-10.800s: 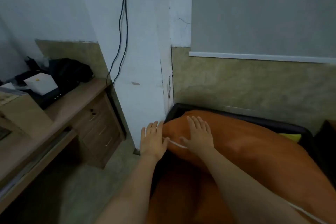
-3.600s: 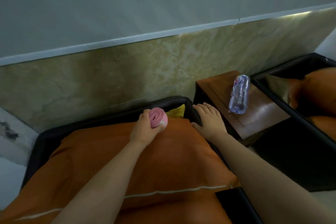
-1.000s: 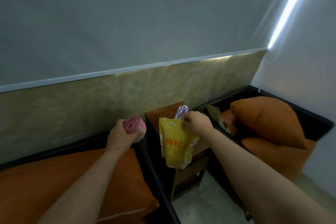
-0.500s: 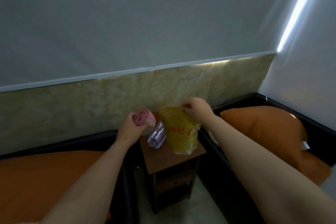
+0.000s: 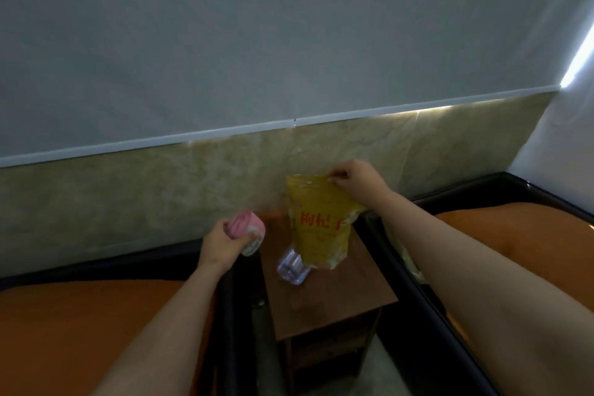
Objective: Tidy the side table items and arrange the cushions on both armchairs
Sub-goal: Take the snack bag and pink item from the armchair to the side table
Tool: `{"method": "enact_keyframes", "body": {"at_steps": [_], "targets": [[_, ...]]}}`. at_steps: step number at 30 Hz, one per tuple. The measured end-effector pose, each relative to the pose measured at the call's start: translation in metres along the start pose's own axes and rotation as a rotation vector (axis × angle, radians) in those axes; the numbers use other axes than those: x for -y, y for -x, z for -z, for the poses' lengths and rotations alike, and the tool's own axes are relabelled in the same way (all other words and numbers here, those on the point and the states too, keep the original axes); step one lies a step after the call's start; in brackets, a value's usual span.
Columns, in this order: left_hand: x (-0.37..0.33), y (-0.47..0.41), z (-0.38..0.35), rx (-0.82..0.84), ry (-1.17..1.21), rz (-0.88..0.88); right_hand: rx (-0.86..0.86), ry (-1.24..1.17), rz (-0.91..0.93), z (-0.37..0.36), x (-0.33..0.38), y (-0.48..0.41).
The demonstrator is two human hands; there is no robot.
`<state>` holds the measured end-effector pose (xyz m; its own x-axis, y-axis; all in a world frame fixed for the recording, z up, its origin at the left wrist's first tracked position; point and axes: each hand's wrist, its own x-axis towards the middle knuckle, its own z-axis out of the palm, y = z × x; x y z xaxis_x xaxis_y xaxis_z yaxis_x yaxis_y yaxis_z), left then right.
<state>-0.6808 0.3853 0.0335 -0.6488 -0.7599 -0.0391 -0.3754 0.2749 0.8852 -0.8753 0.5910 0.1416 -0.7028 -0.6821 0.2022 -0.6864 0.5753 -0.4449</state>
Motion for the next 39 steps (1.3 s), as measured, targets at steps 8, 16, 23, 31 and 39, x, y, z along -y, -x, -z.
{"method": "enact_keyframes", "body": {"at_steps": [8,16,23,31,39], "targets": [[0.015,-0.087,-0.011,0.019,0.045,0.062,0.095,0.099,0.039,-0.039,0.011,-0.107],[0.038,-0.13,-0.025,0.002,-0.028,0.158,0.137,0.079,0.071,-0.097,-0.012,-0.19],[0.043,-0.169,-0.055,-0.041,-0.104,0.266,0.236,-0.061,0.148,-0.169,-0.034,-0.257],[0.065,-0.185,-0.088,-0.063,-0.141,0.38,0.265,-0.043,0.261,-0.238,-0.049,-0.3],[0.067,-0.204,-0.101,0.001,-0.141,0.386,0.014,-0.097,0.213,-0.242,-0.061,-0.293]]}}
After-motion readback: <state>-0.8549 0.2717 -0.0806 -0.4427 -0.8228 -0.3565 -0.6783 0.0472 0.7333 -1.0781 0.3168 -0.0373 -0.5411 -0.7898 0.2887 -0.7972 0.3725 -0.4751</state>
